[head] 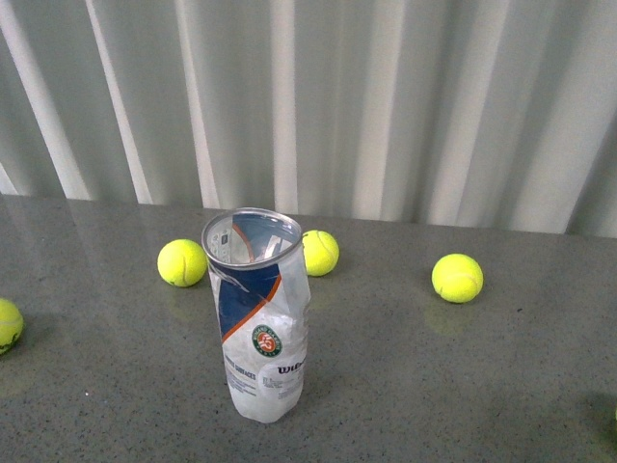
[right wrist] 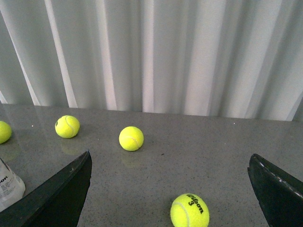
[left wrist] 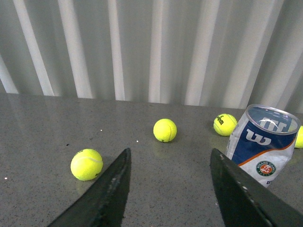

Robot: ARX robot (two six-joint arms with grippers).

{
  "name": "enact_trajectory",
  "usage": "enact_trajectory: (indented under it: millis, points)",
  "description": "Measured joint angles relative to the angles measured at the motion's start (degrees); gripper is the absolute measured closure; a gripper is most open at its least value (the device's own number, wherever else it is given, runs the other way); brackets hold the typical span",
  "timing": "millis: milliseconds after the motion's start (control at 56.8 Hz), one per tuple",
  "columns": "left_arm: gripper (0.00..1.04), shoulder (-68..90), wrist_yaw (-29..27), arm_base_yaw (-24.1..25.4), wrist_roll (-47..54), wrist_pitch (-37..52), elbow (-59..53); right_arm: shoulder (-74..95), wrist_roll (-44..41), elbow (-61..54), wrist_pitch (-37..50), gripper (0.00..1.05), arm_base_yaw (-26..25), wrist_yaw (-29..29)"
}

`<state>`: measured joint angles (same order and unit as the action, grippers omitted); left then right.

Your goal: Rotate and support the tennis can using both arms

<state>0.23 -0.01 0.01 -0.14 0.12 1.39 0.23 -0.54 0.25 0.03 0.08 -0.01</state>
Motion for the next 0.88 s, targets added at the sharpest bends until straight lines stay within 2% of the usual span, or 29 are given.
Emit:
enact_trajectory:
  millis: [246,880]
  points:
    - [0.06,0.0,0.0,0.0,0.0,0.0,0.0,0.0,0.0,0.0,0.0,0.07,0.0,0.0]
    - [0.07,0.0,0.0,0.0,0.0,0.0,0.0,0.0,0.0,0.0,0.0,0.07,0.0,0.0]
